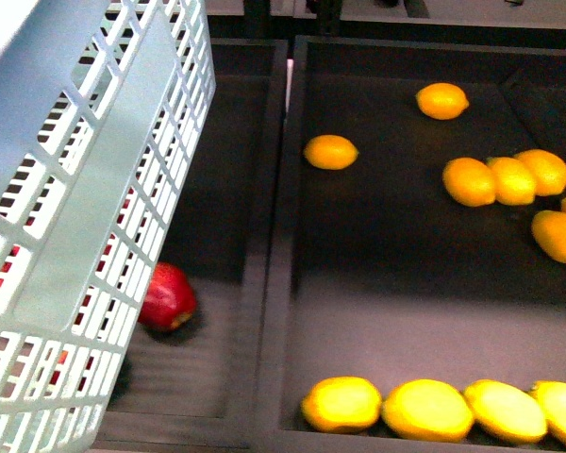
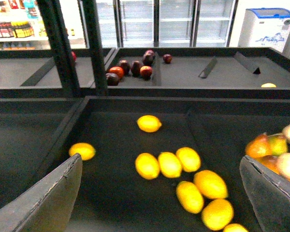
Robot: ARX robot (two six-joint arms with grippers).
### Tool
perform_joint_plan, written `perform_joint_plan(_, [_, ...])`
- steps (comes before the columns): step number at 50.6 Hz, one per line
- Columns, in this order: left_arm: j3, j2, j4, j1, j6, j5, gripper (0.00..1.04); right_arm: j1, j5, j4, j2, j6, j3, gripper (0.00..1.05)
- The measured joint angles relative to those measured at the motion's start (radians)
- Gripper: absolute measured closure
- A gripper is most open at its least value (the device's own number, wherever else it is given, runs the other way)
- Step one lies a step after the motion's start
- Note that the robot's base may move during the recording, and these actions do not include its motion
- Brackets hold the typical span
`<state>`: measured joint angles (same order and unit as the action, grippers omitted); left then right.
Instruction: Pick lemon and mango into basket
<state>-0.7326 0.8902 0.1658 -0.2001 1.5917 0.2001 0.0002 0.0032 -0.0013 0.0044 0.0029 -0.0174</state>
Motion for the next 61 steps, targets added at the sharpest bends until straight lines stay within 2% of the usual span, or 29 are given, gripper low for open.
perform_joint_plan(21, [0.000, -0.001, 0.000, 0.008, -0.018, 0.032, 1.00, 0.000, -0.011, 0.000, -0.002, 0.000, 0.001, 0.09])
perform_joint_plan(35, [0.000, 0.000, 0.000, 0.001, -0.003, -0.008, 1.00, 0.000, -0.006, 0.000, -0.002, 0.000, 0.001, 0.09])
perform_joint_plan(36, [-0.008, 0.007, 0.024, -0.003, -0.028, 0.012, 1.00, 0.000, -0.006, 0.000, -0.002, 0.000, 0.001, 0.09])
perform_joint_plan(37, [-0.067, 0.042, 0.156, -0.023, -0.100, 0.064, 1.00, 0.000, -0.005, 0.000, -0.002, 0.000, 0.001, 0.09])
perform_joint_plan(38, [-0.099, 0.064, 0.215, -0.033, -0.153, 0.083, 1.00, 0.000, -0.003, 0.000, -0.002, 0.000, 0.001, 0.09])
perform_joint_plan(41, [-0.163, 0.121, 0.318, -0.051, -0.309, 0.113, 1.00, 0.000, -0.004, 0.000, -0.002, 0.000, 0.001, 0.09])
perform_joint_plan(45, [-0.198, 0.187, 0.331, -0.072, -0.541, 0.129, 1.00, 0.000, -0.003, 0.000, -0.002, 0.000, 0.001, 0.09])
perform_joint_plan(49, [-0.227, 0.266, 0.310, -0.100, -0.670, 0.157, 1.00, 0.000, -0.003, 0.000, -0.002, 0.000, 0.001, 0.09])
perform_joint_plan(57, [-0.317, 0.402, 0.253, -0.170, -0.747, 0.182, 1.00, 0.000, -0.003, 0.000, -0.002, 0.000, 0.001, 0.09])
perform_joint_plan(61, [-0.381, 0.473, 0.217, -0.212, -0.736, 0.135, 1.00, 0.000, -0.003, 0.000, -0.002, 0.000, 0.001, 0.09])
